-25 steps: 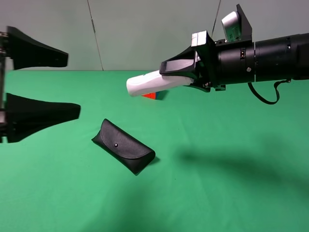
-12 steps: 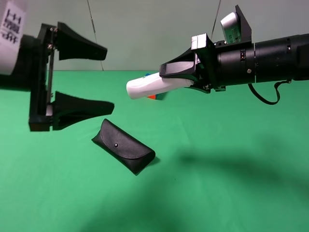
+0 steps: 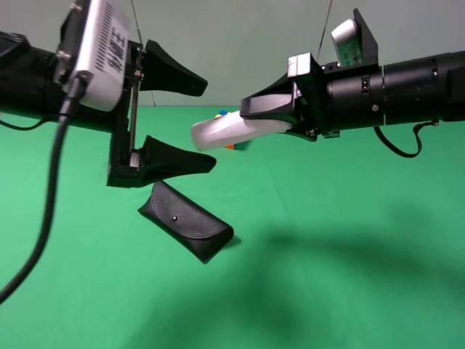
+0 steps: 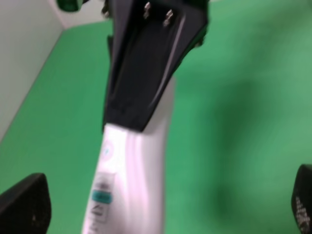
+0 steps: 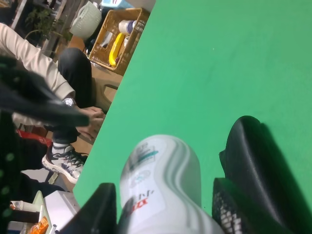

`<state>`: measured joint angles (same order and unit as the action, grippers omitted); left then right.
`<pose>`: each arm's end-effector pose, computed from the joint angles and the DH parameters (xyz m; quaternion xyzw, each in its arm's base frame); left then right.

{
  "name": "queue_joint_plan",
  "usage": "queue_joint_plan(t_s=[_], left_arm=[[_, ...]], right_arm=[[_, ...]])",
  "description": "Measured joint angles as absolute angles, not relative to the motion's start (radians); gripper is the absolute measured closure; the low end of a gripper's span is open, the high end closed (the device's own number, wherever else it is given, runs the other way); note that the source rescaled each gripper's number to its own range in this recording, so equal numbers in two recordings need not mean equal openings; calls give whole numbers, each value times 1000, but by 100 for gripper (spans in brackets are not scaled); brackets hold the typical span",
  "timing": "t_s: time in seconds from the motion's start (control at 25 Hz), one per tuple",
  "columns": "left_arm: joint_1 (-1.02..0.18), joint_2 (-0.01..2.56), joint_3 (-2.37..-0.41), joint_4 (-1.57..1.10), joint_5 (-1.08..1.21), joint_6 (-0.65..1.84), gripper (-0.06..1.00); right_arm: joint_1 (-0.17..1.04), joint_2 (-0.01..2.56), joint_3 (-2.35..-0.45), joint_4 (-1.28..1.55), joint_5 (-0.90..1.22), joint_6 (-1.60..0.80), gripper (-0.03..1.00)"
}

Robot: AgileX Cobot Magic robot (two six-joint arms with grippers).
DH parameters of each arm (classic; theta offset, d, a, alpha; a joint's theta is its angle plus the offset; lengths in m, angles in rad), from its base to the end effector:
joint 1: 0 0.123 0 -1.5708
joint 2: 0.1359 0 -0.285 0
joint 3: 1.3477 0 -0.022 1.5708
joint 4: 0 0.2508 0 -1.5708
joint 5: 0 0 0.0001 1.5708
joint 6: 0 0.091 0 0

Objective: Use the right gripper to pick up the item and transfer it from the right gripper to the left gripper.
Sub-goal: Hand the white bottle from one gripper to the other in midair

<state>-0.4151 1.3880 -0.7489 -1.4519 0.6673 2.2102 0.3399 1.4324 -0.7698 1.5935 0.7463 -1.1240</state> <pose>0.2236 -0.1597 0.2518 0.5992 0.6149 -0.2068 0.4691 0.2419 0.1511 0.2548 -0.1209 0.8238 0.4723 0.2892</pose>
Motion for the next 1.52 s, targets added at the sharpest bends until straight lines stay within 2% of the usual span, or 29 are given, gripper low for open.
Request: queue_joint_plan(t_s=[0.36,0.8,1.52], left_arm=[[-423,1429,-765,-1453,624,2244,-4],[-510,1526,-823,-1453,525,2279,-4],[-556,1684,-952,-1477,503,2295,-4]], right_arm=[[340,1432,-770,1586,749,-1124,97],[340,1432,-770,1582,751,-1124,97],[340,1432,-770,1571,750,-1124,97]])
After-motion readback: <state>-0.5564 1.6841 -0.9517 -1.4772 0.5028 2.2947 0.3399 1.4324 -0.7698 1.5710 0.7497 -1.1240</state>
